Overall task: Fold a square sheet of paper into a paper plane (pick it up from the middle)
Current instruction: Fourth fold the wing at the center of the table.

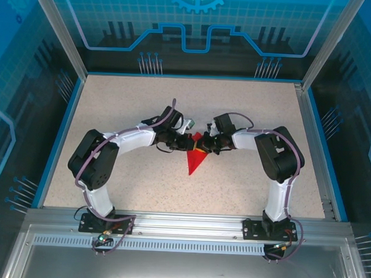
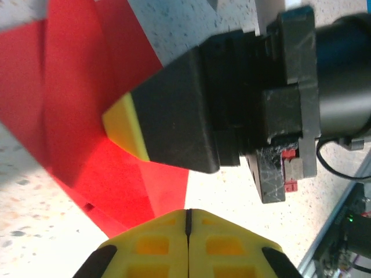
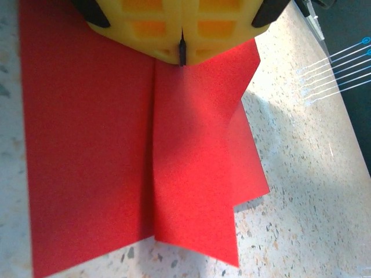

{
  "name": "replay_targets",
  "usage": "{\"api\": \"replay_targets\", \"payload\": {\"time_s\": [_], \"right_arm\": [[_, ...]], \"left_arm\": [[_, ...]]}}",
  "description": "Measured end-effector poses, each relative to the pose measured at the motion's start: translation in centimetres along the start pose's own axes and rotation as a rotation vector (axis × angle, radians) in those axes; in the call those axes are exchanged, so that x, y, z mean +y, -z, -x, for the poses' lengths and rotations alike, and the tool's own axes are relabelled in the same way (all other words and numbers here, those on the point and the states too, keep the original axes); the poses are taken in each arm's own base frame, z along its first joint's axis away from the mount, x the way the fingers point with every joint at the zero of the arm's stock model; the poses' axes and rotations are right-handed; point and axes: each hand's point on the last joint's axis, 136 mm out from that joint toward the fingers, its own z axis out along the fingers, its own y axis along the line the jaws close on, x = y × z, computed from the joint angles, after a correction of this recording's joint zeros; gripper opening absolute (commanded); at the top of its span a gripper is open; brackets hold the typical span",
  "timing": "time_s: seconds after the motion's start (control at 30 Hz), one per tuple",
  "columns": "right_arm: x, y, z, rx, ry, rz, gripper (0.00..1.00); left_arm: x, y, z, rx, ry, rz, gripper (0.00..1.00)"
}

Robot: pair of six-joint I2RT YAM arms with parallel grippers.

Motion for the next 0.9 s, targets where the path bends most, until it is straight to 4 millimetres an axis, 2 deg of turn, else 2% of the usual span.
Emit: {"api": "replay_targets", "payload": {"time_s": [0.23,0.4,0.63,0.9], "right_arm": [[0.0,0.0,0.0,0.013,-0.006,0.019,0.0],[0.0,0.0,0.0,0.017,-0.008,0.023,0.0],[0.0,0.0,0.0,0.017,-0.003,0.023,0.0],[0.0,0.0,-0.1,0.019,0.011,0.019,0.0]], "left_arm": [[1.0,-2.7,-2.2,0.08,0.023,-0.023,0.02],[2.1,-4.0,-2.9,0.109,0.035,-0.015,0.01],[2.9,-4.8,-3.4,0.125,0.02,-0.004,0.01],[3.0,-4.9,-3.5,0.126,-0.034,0.004,0.0]]}}
